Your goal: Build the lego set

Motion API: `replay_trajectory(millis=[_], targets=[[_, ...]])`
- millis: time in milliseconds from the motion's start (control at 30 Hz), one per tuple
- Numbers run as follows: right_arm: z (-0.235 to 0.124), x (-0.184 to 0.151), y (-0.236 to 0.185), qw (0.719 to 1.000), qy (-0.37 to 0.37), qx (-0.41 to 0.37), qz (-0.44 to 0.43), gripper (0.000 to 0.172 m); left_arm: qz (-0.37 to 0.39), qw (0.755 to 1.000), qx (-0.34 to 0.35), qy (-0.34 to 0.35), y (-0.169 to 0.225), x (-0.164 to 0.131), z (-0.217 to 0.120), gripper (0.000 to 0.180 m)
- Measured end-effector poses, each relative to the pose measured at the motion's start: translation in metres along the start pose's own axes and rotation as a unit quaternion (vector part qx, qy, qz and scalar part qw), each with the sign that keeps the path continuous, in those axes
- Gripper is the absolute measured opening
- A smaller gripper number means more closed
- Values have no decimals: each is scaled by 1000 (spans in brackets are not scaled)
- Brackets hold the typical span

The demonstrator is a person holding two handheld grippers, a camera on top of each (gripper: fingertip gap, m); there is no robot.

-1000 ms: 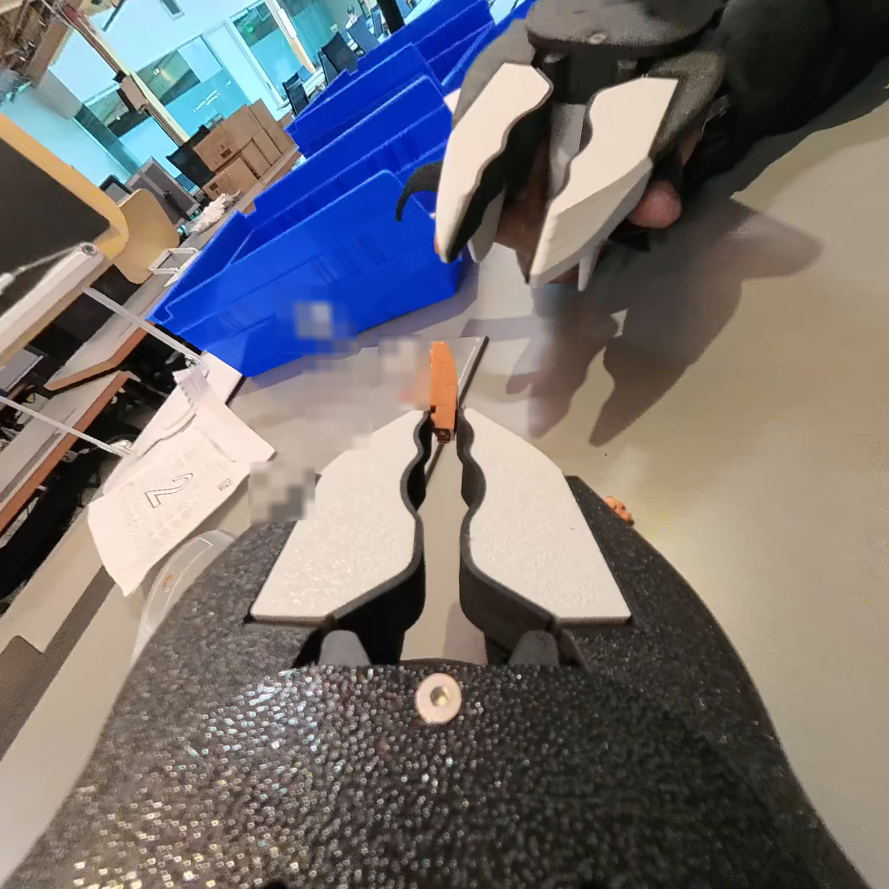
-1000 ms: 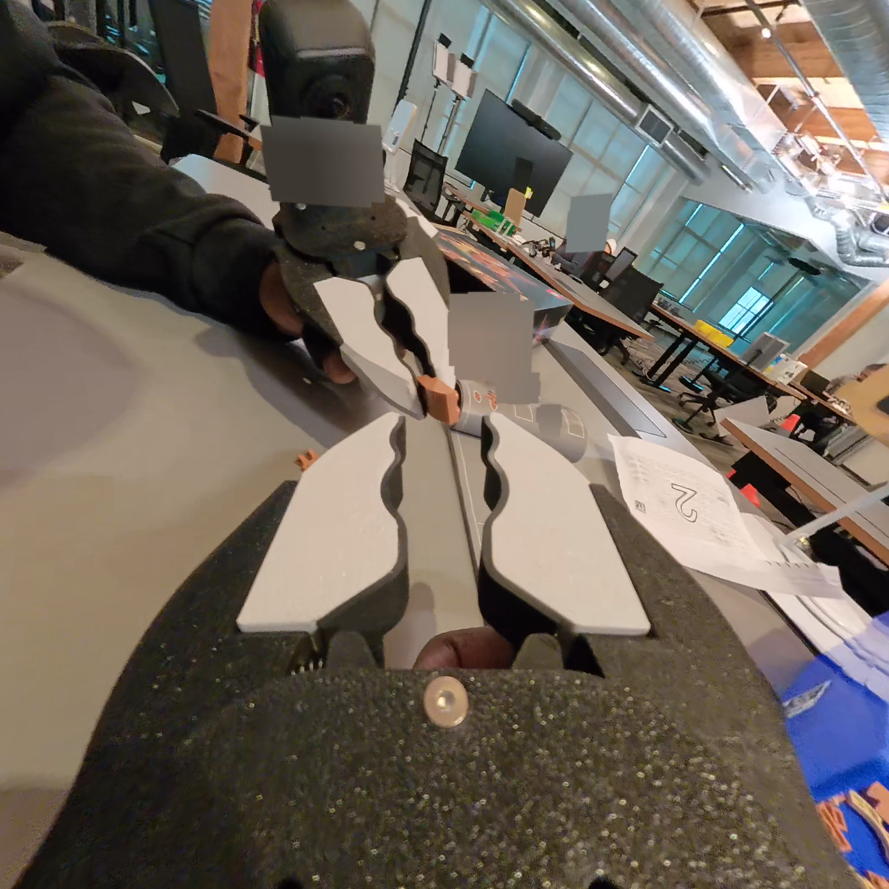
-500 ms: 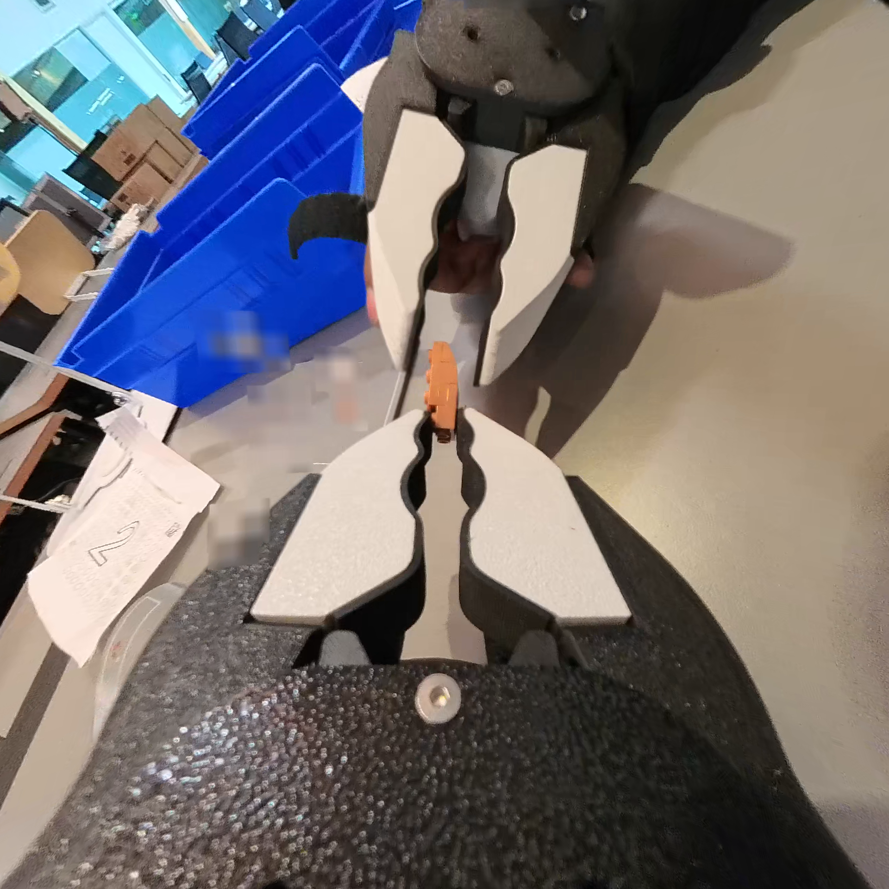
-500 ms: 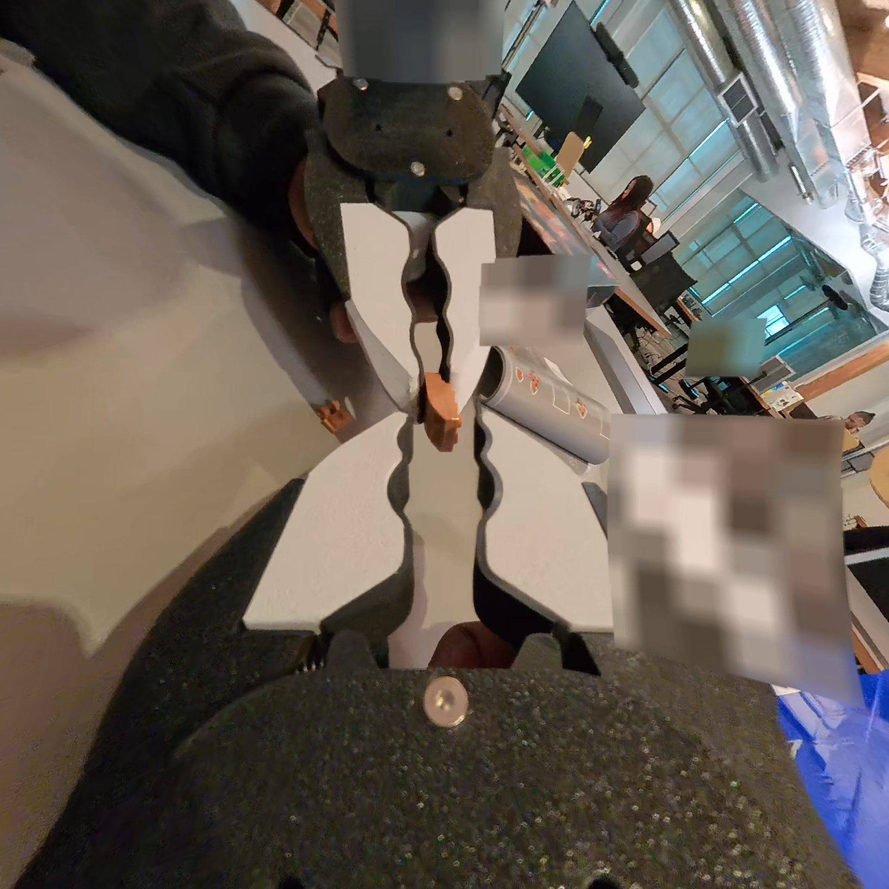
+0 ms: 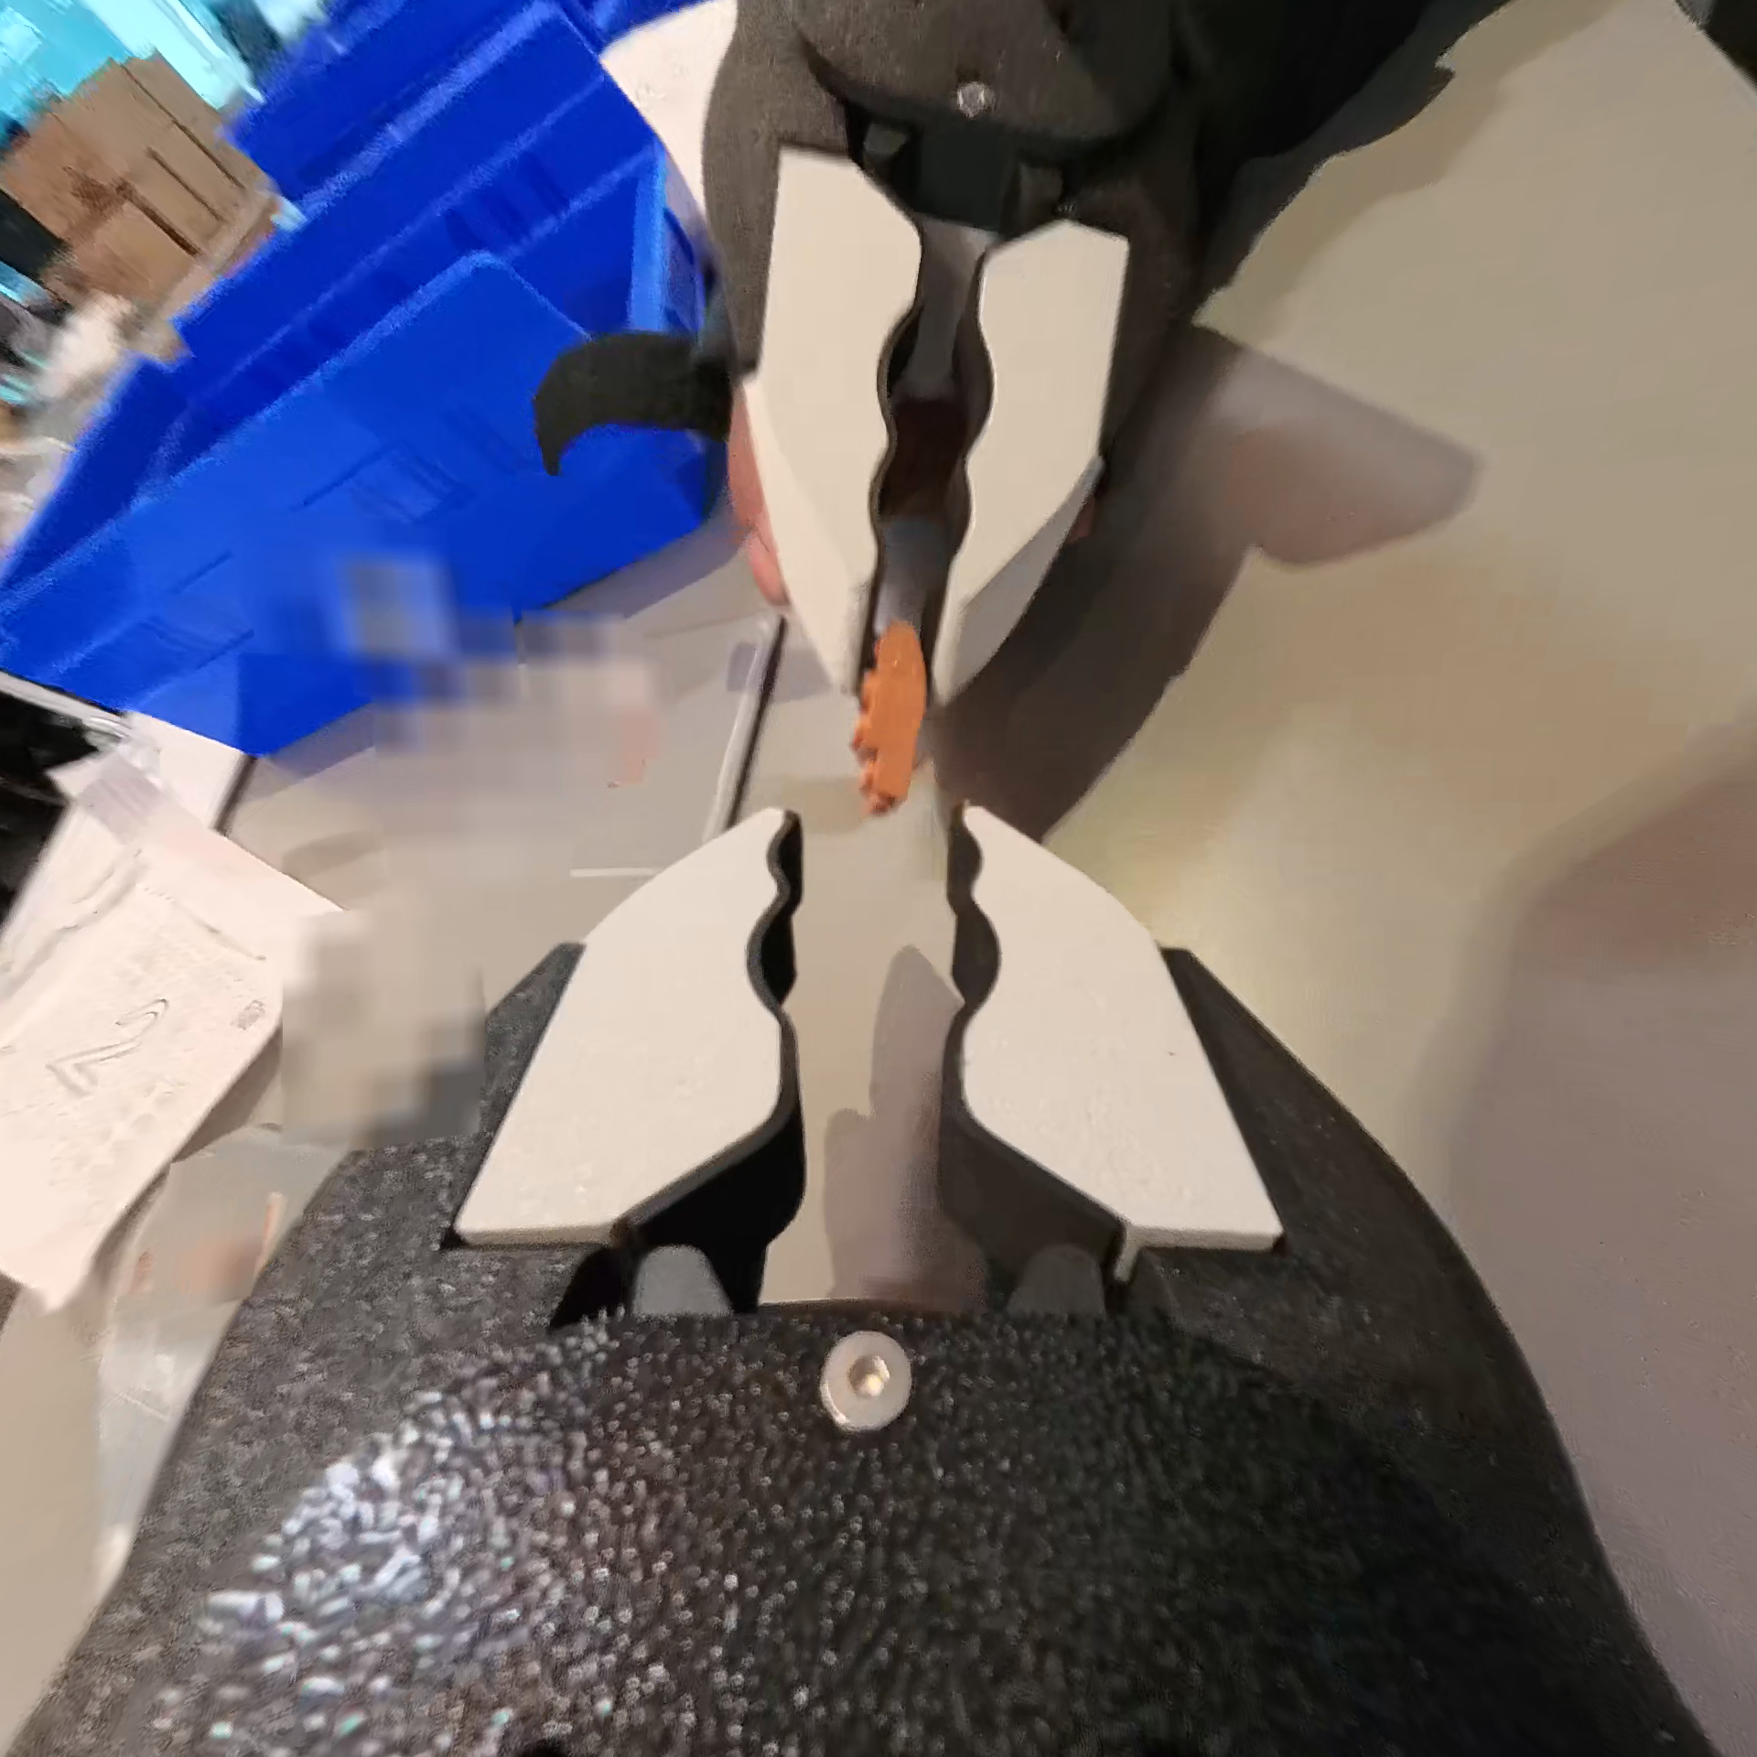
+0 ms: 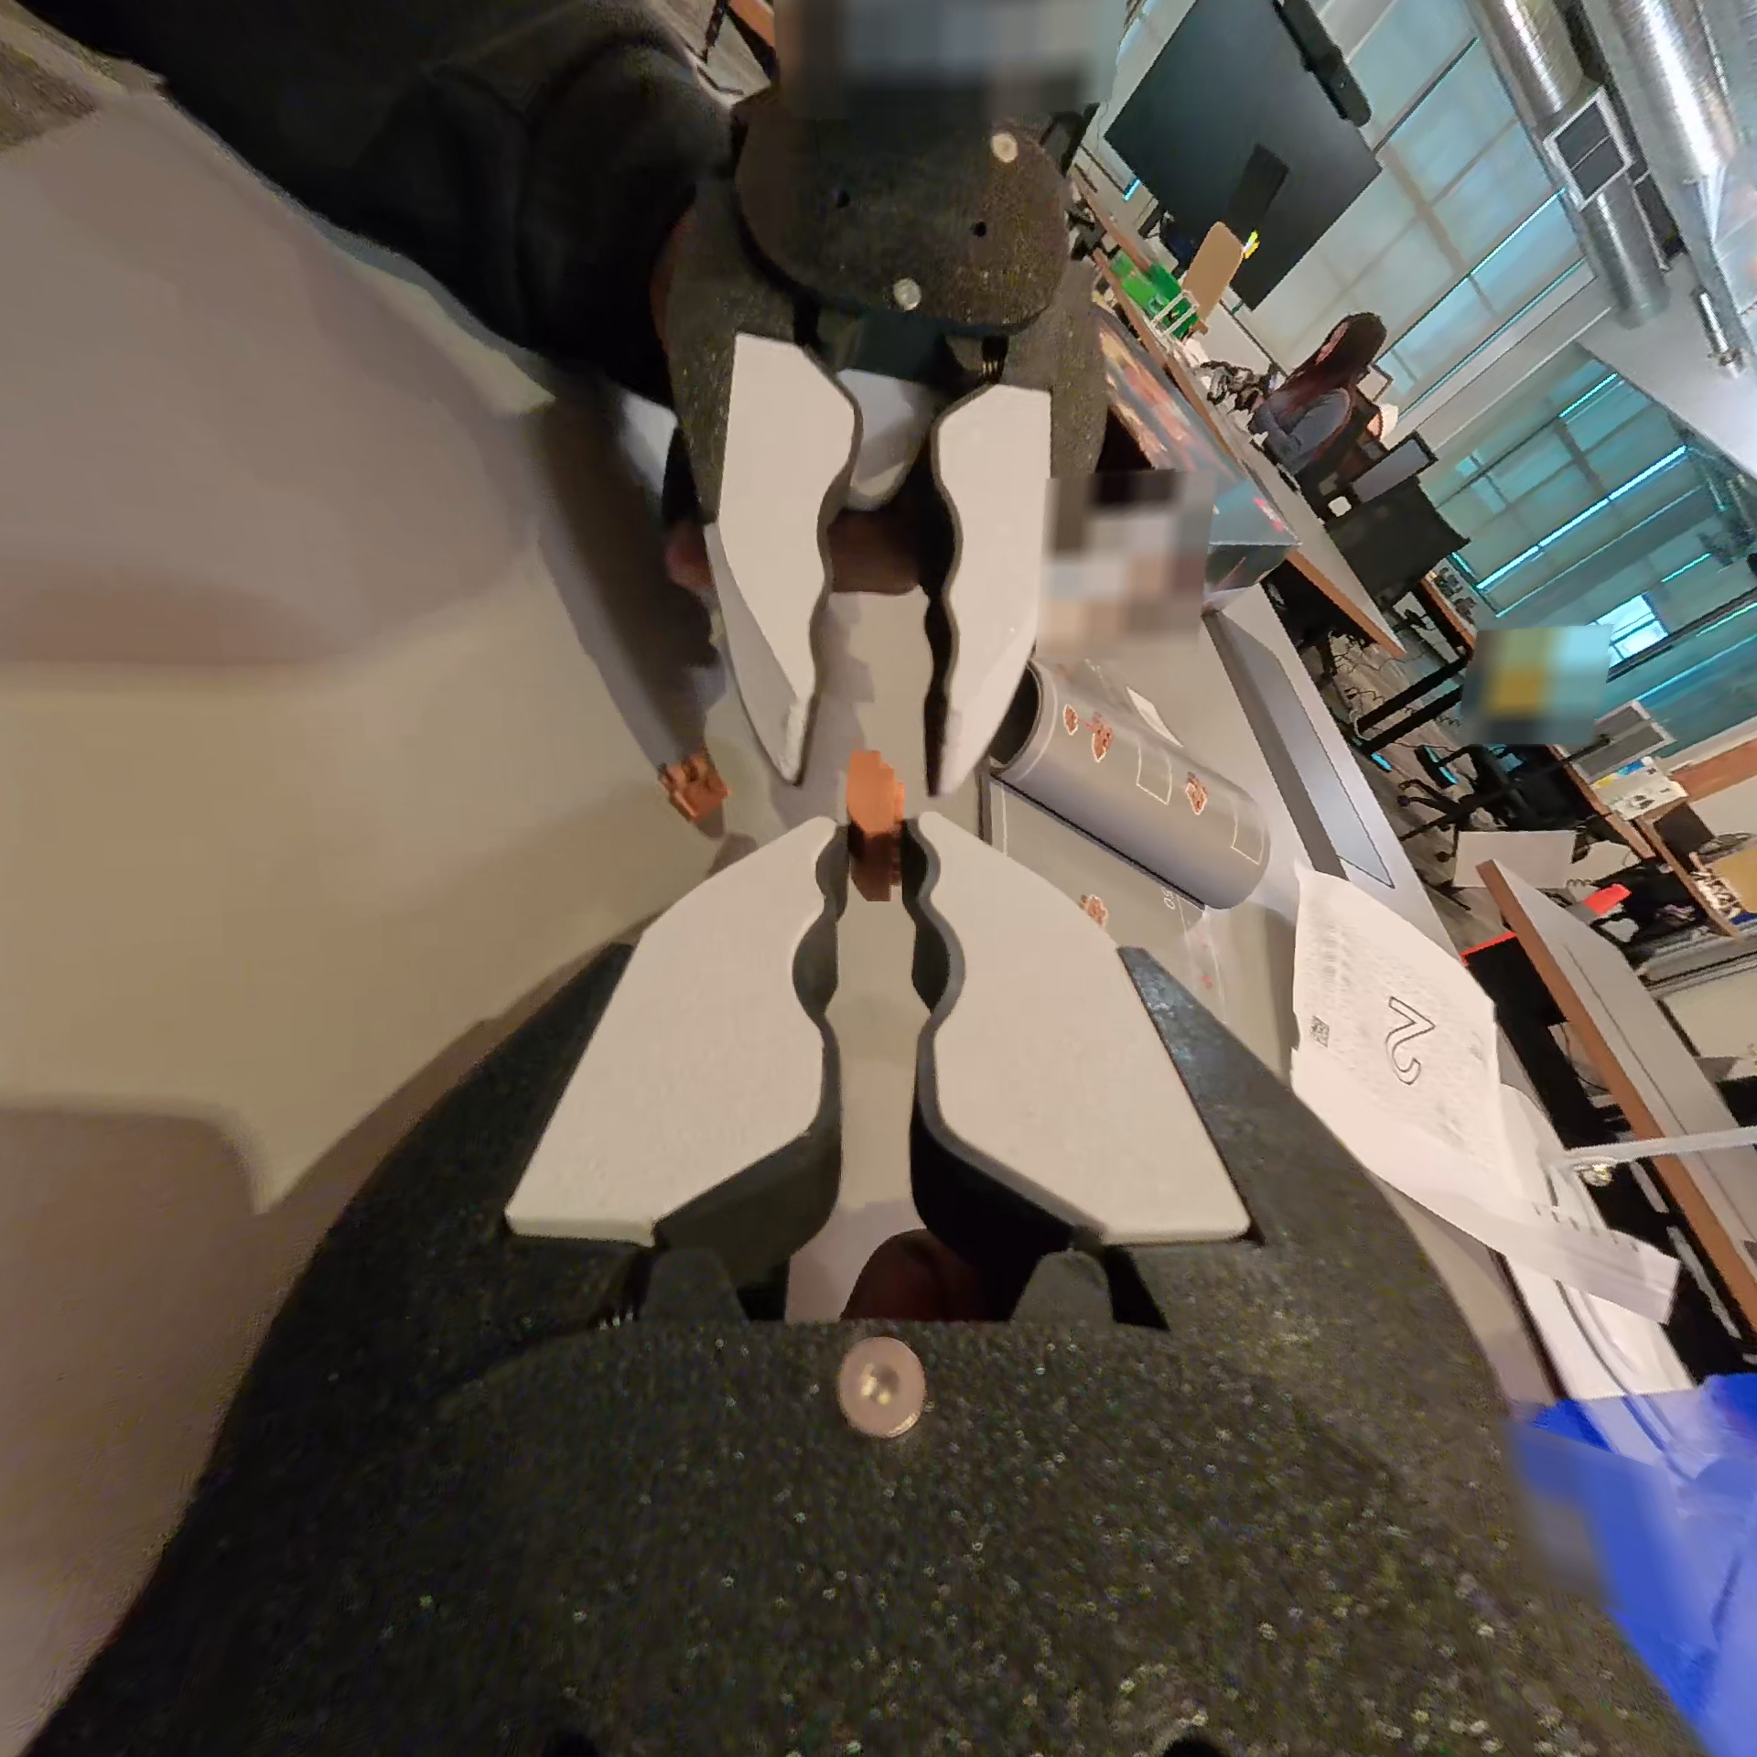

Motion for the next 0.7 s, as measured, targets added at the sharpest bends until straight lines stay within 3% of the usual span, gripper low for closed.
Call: replay_trajectory(millis=[233, 367, 700], targets=[[-4, -7, -4, 998, -32, -1, -45, 10, -39, 989, -128, -65, 20, -20, -13, 31], [-1, -10, -11, 997, -46, 8, -70, 10, -21, 984, -145, -105, 31, -30, -7, 31], [4, -18, -24, 985, -80, 11, -152, 11, -49, 983, -138, -106, 28, -27, -1, 14]])
Point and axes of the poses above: each gripper's, where its closed fingertips meet, z out along the fingers, x out of its top, y = z × x across the jaws, the point moved 3 cm from there along -z, back along the fingers, and after that the axes turned 2 degrees about -y, right-handed, at the moved point
